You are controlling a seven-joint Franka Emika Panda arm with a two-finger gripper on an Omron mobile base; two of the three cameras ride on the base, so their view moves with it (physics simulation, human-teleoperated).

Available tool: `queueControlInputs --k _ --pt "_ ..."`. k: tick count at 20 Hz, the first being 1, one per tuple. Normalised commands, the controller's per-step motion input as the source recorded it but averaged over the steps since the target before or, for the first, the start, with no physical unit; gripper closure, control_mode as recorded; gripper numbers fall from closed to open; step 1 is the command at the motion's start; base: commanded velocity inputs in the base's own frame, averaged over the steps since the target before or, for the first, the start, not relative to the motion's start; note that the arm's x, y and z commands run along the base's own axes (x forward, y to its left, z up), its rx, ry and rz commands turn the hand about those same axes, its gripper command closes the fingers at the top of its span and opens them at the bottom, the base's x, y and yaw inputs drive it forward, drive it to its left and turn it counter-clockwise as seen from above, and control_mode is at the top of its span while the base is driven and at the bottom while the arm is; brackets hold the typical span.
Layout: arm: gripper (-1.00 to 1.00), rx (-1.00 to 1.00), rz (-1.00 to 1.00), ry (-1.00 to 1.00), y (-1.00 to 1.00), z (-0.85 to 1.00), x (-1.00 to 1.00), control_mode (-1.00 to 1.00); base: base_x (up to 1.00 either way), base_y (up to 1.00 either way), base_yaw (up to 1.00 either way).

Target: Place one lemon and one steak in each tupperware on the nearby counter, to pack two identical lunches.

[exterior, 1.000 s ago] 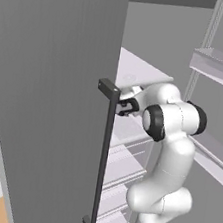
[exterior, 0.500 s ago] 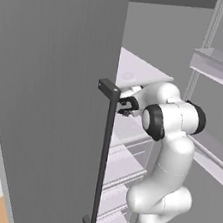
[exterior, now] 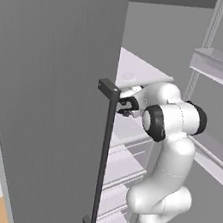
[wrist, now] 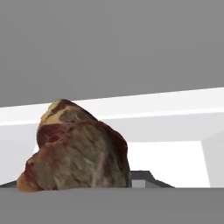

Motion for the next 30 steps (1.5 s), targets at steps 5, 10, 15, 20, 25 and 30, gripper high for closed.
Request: queueControlInputs --k 5,10,15,20,25,30 --pt "1.00 -0.11 0.00 -0.09 0.14 0.00 -0.70 -1.00 0.00 0.00 0.00" --pt "1.00 -0.27 0.00 -0.24 0.33 -0.01 -0.85 -1.00 0.00 0.00 0.00" --pt "1.00 -0.31 0.00 -0.32 0.33 -0.03 -0.92 -1.00 0.00 0.00 0.00" --pt "1.00 -0.16 0.00 -0.22 0.16 0.36 -1.00 -1.00 0.00 0.00 0.00" --pt "1.00 -0.05 -0.01 -0.04 -0.06 0.29 -0.78 -1.00 0.00 0.00 0.00" --pt "1.00 -0.01 0.00 -0.01 -0.25 0.22 -0.83 -1.00 0.00 0.00 0.00"
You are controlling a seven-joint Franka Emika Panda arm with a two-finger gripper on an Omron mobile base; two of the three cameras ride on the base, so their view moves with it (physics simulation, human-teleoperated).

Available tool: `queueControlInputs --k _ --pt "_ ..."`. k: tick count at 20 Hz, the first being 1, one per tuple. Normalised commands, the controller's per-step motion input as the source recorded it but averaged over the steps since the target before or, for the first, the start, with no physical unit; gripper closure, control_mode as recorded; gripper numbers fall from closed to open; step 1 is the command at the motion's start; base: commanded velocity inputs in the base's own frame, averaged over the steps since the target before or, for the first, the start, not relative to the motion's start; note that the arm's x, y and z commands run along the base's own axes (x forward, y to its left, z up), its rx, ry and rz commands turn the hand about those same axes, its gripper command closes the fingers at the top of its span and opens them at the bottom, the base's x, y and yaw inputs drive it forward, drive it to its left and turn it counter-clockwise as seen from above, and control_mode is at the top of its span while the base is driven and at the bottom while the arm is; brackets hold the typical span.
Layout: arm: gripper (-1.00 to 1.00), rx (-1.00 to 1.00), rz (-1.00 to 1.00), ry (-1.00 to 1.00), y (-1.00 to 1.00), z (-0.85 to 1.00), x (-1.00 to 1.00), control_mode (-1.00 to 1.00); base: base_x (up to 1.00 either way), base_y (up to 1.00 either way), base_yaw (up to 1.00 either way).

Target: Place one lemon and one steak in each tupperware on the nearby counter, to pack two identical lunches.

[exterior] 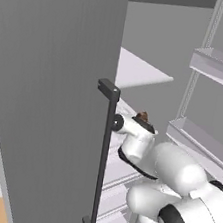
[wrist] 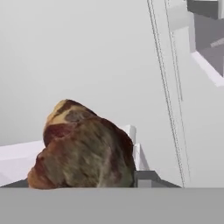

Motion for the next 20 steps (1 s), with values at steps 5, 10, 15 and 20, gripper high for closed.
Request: queueControlInputs --k 5,10,15,20 --pt "1.00 0.00 0.05 -0.06 -0.08 0.71 -1.00 -1.00 0.00 0.00 0.00" --pt "1.00 0.00 0.16 -0.09 -0.01 0.44 -1.00 -1.00 0.00 0.00 0.00" --pt "1.00 0.00 0.20 -0.08 0.03 0.31 -1.00 -1.00 0.00 0.00 0.00" --pt "1.00 0.00 0.18 0.00 0.04 0.51 -0.95 -1.00 0.00 0.00 0.00"
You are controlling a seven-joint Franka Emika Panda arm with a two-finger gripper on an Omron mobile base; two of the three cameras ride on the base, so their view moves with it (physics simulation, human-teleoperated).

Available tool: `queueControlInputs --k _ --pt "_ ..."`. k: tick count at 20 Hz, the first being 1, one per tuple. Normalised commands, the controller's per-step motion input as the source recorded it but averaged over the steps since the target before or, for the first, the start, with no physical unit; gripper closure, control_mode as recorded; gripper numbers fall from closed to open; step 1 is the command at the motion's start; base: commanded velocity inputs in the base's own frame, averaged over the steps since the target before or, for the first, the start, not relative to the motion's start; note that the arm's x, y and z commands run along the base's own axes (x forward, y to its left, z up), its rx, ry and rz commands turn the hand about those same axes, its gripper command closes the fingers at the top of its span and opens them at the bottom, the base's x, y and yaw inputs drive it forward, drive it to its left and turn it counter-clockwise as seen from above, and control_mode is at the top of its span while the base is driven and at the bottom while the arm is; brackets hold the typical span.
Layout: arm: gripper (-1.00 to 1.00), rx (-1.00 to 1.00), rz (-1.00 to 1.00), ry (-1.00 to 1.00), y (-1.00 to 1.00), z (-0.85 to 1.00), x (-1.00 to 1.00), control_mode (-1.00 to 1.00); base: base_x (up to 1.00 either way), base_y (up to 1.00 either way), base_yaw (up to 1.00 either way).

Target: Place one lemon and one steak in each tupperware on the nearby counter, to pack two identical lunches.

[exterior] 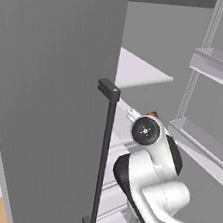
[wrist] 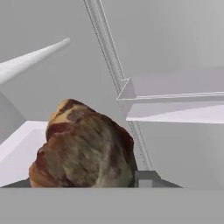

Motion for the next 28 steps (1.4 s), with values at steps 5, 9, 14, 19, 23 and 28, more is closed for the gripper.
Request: queueControlInputs --k 5,9,14,19,23,28 --pt "1.00 0.02 0.08 -0.03 -0.59 0.15 -1.00 -1.00 0.00 0.00 0.00" --pt "1.00 0.06 0.06 0.00 -0.70 -0.04 -0.69 -1.00 0.00 0.00 0.00" --pt "1.00 0.01 0.13 0.03 -0.17 -0.03 -0.14 -1.00 0.00 0.00 0.00" --pt "1.00 0.00 0.09 0.06 0.00 -0.08 -0.09 1.00 -0.34 0.00 0.06" --pt "1.00 0.00 0.00 0.00 0.00 0.00 0.00 1.00 -1.00 -0.02 0.12" --pt "1.00 0.00 0.00 0.00 0.00 0.00 0.00 1.00 -1.00 -0.89 -0.10"
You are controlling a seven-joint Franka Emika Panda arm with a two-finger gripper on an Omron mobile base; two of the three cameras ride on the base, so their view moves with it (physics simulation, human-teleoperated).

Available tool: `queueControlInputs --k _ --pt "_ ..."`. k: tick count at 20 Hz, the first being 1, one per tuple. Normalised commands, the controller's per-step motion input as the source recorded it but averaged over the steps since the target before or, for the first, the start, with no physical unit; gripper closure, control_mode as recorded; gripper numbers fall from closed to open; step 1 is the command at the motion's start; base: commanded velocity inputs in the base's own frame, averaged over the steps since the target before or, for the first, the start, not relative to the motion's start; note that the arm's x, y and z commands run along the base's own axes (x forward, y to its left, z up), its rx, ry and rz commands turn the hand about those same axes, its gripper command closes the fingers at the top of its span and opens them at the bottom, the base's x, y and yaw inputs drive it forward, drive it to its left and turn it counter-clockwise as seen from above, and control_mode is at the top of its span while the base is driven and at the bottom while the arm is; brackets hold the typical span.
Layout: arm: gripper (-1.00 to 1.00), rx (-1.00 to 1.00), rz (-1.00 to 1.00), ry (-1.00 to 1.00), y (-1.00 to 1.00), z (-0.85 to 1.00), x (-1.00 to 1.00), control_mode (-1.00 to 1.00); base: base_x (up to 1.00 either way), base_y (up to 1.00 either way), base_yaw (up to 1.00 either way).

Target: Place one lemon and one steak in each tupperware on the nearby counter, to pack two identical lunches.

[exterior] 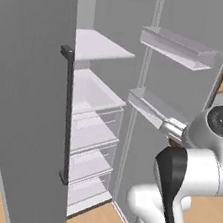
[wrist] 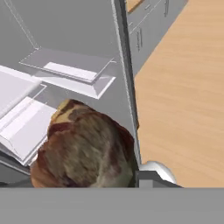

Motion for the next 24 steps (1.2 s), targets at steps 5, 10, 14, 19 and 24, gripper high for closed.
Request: queueControlInputs --k 5,10,14,19,24 --pt "1.00 0.00 0.00 0.00 0.00 0.00 0.00 1.00 -0.54 -1.00 -0.26" --pt "1.00 0.00 0.00 0.00 0.00 0.00 0.00 1.00 -0.02 -1.00 -0.31" --pt "1.00 0.00 0.00 0.00 0.00 0.00 0.00 1.00 0.65 -1.00 -0.28" --pt "1.00 0.00 0.00 0.00 0.00 0.00 0.00 1.00 1.00 -1.00 -0.17" --pt "1.00 0.00 0.00 0.00 0.00 0.00 0.00 1.00 1.00 -0.89 -0.01"
